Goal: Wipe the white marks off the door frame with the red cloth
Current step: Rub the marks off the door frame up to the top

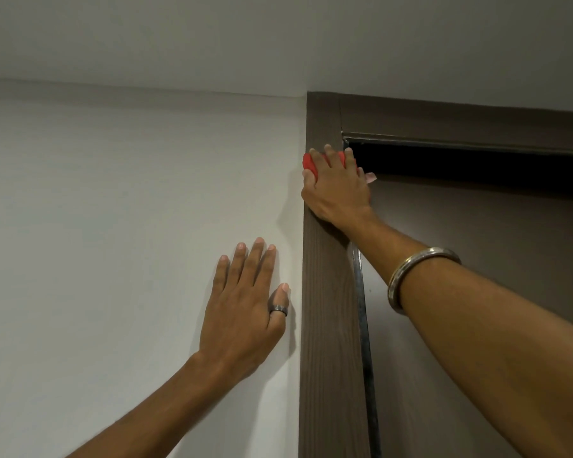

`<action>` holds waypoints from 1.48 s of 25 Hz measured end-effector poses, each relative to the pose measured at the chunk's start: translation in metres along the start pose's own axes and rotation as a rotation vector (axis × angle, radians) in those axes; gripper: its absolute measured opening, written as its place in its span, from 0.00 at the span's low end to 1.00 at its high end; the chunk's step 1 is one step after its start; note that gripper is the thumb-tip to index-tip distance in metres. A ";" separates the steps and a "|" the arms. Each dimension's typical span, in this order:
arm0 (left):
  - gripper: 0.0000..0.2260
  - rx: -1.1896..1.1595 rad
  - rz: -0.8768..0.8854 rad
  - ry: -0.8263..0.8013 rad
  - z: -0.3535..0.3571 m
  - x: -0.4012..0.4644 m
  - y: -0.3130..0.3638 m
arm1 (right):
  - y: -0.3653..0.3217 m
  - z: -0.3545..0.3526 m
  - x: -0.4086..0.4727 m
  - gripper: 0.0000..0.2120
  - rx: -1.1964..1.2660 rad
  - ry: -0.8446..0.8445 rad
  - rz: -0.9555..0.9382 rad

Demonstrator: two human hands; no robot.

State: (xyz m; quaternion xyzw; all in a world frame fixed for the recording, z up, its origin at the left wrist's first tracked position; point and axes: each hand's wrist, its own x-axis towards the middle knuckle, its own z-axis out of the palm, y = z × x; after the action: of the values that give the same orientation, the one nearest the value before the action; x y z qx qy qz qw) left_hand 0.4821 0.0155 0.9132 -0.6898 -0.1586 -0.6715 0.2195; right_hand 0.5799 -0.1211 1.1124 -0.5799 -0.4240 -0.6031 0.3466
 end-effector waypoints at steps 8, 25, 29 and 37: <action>0.30 0.018 0.006 0.006 0.002 0.000 -0.002 | 0.003 -0.011 0.054 0.28 0.043 -0.032 0.005; 0.31 0.017 -0.064 -0.032 -0.012 -0.062 0.007 | -0.019 0.010 -0.116 0.30 0.005 0.022 0.088; 0.31 0.018 -0.042 -0.069 -0.015 -0.111 0.006 | -0.027 0.013 -0.172 0.31 -0.008 0.013 0.125; 0.30 0.075 0.012 -0.144 -0.016 -0.220 0.021 | -0.053 0.013 -0.307 0.31 -0.020 -0.004 0.202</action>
State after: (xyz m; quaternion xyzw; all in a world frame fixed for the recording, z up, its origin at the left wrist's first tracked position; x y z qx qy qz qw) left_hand 0.4689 0.0061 0.6925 -0.7284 -0.1950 -0.6125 0.2373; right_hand 0.5641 -0.1104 0.8008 -0.6243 -0.3581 -0.5680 0.3991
